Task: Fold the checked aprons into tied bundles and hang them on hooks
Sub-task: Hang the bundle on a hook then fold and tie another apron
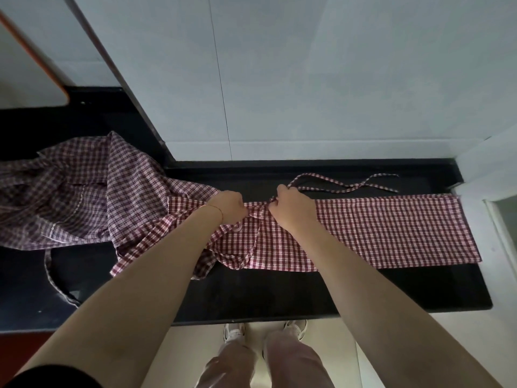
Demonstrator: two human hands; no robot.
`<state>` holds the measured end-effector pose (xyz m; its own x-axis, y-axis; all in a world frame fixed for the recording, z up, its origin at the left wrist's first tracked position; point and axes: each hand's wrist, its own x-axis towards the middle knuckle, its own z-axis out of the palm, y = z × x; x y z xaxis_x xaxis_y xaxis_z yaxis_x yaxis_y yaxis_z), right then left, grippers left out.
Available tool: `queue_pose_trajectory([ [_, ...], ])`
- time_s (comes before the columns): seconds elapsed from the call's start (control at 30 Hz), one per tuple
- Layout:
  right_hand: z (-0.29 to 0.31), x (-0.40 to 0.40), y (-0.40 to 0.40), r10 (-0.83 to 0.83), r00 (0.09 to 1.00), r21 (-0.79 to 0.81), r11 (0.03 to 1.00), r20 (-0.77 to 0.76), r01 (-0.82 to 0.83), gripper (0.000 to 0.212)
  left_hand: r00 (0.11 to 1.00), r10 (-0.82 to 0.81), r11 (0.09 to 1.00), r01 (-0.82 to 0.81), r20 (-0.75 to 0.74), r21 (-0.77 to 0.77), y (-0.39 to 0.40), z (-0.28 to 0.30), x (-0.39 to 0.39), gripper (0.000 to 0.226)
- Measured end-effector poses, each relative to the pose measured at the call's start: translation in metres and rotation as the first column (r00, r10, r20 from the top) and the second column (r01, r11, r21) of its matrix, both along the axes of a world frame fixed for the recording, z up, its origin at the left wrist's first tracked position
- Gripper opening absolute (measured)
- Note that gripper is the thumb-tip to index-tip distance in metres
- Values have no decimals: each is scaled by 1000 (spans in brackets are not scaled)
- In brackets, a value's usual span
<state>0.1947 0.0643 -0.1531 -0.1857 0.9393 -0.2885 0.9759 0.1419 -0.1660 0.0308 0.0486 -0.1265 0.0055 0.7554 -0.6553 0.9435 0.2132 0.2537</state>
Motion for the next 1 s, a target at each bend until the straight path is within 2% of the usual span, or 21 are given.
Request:
queue_pose_trajectory([
  [0.1,-10,-1,-3,20,999,-18,1000,34,-20,24,1000,2,999,-1,-30,50,1,1,-2,22],
  [0.23,-18,0,-10,-24,1000,33,999,19,23,39,994,-8,997,16,-110,71,-1,-4,-1,26],
  [0.33,-17,0,-23,-35,996,190,981,-79,50,41,988,-3,994,19,-155,106,-5,-10,-1,26],
  [0.43,-21,0,-45,115,982,430,902,-148,-41,31,986,-7,994,24,-167,104,-5,-12,-1,21],
  [0.5,-27,-2,-56,153,973,527,849,-171,-41,27,988,-13,995,29,-155,101,-5,-9,-3,20],
  [0.57,-39,-4,-64,155,976,502,863,-151,-59,27,992,-3,994,17,-122,111,-7,-9,-5,25],
  [0.63,-52,-6,-71,116,989,386,919,-90,-73,40,994,28,992,-15,-101,127,-13,-11,-6,35],
  [0.7,-60,-3,-79,76,996,248,967,-45,-63,56,991,22,987,0,-134,160,-20,-15,-7,39],
  [0.77,-66,8,-86,101,995,204,974,-5,-98,65,980,-16,981,53,-196,186,-25,-21,-8,47],
  [0.9,-68,34,-93,162,987,168,972,15,-163,71,974,-76,991,98,-215,92,-31,-26,-10,63],
  [1.0,-58,38,-91,155,987,119,980,41,-159,69,955,-142,987,158,-260,40,-34,-18,-12,60],
])
